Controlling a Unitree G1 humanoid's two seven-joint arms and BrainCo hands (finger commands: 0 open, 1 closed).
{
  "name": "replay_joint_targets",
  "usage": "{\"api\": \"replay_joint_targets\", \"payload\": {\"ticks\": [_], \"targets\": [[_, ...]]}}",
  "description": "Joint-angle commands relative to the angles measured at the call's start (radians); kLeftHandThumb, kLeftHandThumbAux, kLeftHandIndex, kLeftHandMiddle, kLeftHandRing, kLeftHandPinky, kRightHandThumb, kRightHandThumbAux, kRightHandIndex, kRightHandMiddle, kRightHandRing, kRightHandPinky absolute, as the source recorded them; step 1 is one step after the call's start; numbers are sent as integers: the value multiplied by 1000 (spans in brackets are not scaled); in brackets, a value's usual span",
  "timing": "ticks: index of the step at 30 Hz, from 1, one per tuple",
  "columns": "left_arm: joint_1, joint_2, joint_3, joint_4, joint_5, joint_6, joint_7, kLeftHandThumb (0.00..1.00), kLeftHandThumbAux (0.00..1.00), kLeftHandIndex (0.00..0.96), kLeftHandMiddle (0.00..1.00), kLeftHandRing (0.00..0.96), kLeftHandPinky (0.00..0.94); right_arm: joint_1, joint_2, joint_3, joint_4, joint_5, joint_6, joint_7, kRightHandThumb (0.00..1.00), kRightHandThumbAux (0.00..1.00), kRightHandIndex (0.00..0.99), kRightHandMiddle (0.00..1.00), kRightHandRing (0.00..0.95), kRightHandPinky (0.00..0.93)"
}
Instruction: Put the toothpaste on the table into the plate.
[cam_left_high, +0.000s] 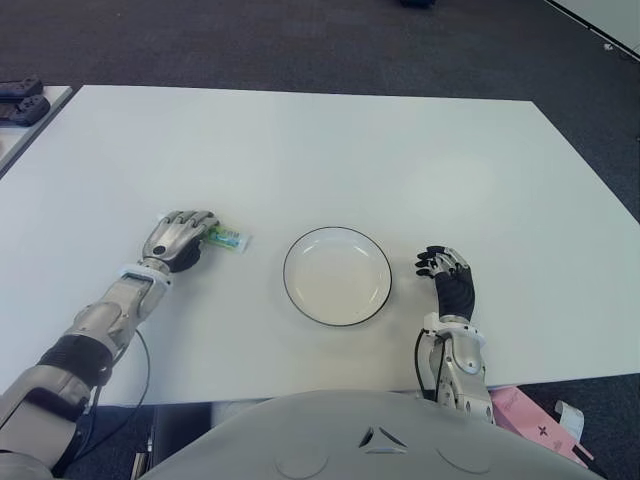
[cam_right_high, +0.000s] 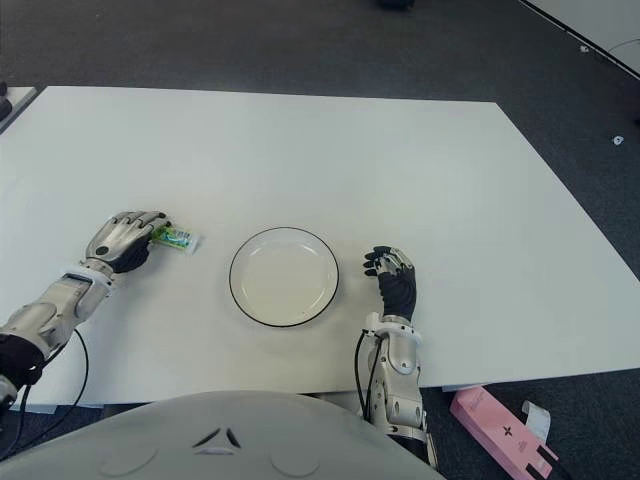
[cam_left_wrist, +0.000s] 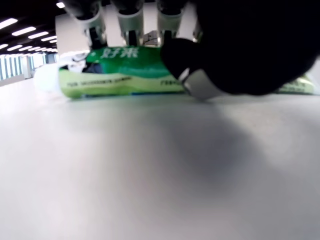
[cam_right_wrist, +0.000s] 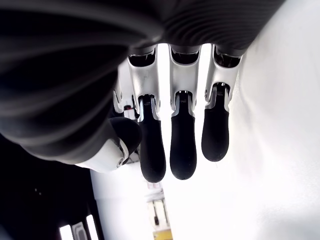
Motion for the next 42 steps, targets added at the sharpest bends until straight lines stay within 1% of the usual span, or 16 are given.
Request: {"api": "replay_joint_targets", "payload": {"ticks": [1,6,10,13,15,19,21,25,31,33,36,39,42], "targets": [[41,-28,-20,52,-3,-11,-10,850,672,391,531,862,829,10,38,-9,47,12,60,-15,709,725,429,541,538,540],[24,-48,-19,85,0,-11,21,850,671,391,531,860,822,7,38,-9,51,14,55,-14,709,725,429,542,541,542],[7,-66,-11,109,-3,-8,49,851,671,392,530,859,800,5,35,-8,56,12,48,-9,709,725,429,540,538,528],[-8,-72,5,98,-20,-5,41,851,671,393,530,858,792,2,34,-7,60,11,47,-8,709,725,429,537,533,521],[-5,-68,34,24,-43,20,3,851,671,394,530,858,790,1,34,-7,61,10,51,-10,709,725,429,535,530,519],[30,-66,81,-127,-71,89,-68,850,671,394,530,857,788,-3,39,-8,60,10,58,-18,709,724,429,533,528,527],[44,-75,102,-161,-83,110,-77,850,671,394,531,858,792,-5,42,-9,59,9,63,-25,709,724,429,534,530,533],[58,-94,135,-194,-98,114,-50,850,670,395,534,868,828,-9,42,-6,58,5,69,-35,709,724,429,539,537,541],[69,-113,175,-255,-89,95,9,851,668,403,542,892,878,-15,37,-1,62,3,73,-39,709,724,429,541,538,538],[75,-131,200,-318,-95,105,25,852,667,407,543,901,886,-17,33,2,67,5,66,-32,709,723,430,540,537,535],[80,-156,229,-364,-109,112,32,852,666,413,544,916,897,-20,33,2,73,6,59,-29,709,723,430,539,534,531],[84,-186,254,-410,-120,130,24,852,665,416,544,923,901,-24,34,2,79,5,59,-32,709,723,430,539,533,530],[87,-215,277,-472,-126,163,1,852,665,418,543,928,903,-28,33,3,85,3,58,-32,708,722,430,540,533,532]]}}
